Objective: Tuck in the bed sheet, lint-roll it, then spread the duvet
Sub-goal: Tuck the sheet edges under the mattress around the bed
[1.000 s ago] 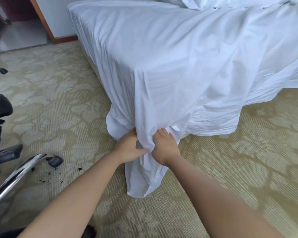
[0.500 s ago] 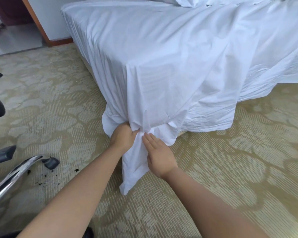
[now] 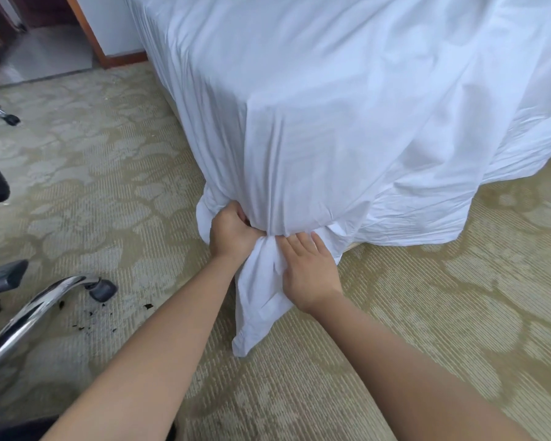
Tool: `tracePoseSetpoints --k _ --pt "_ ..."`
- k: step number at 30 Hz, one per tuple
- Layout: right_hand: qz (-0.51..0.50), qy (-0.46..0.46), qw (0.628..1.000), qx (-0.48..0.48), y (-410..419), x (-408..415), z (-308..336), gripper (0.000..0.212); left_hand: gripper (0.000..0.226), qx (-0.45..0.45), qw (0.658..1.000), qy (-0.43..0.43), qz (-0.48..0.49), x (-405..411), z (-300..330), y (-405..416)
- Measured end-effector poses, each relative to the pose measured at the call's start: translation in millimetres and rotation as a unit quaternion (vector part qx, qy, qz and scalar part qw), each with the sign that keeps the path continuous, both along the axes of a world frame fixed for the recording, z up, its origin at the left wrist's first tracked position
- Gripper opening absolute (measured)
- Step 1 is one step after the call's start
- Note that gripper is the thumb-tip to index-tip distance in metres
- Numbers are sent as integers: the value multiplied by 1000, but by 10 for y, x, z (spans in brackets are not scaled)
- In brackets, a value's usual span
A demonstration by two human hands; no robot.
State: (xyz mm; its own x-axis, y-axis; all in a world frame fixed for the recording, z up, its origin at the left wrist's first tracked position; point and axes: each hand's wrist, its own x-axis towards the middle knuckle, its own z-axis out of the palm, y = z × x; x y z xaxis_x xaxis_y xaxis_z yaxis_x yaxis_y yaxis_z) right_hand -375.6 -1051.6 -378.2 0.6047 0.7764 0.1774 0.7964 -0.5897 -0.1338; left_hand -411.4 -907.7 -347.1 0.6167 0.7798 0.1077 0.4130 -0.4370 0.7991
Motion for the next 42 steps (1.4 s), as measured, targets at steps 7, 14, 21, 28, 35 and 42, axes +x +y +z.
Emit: tracePoseSetpoints --k 7,14,21,28,35,42 --pt "24 28 999 0 79 157 116 51 31 -22 998 -52 -31 -89 -77 -30" --pt "51 -18 992 117 -22 106 -11 49 22 -58 993 -65 -73 -327 -127 -203" --pt "-124 260 918 273 -114 -38 10 30 55 -98 995 -4 1 -354 -190 -273" --pt "-172 455 831 270 -43 -107 -24 28 15 -148 989 -10 -4 -428 -236 -297" --pt "-252 507 641 518 111 -119 168 12 20 -272 953 -133 22 -391 -17 -338" --pt "-265 370 799 393 -185 67 3 25 23 -243 957 -145 68 -288 -56 -357"
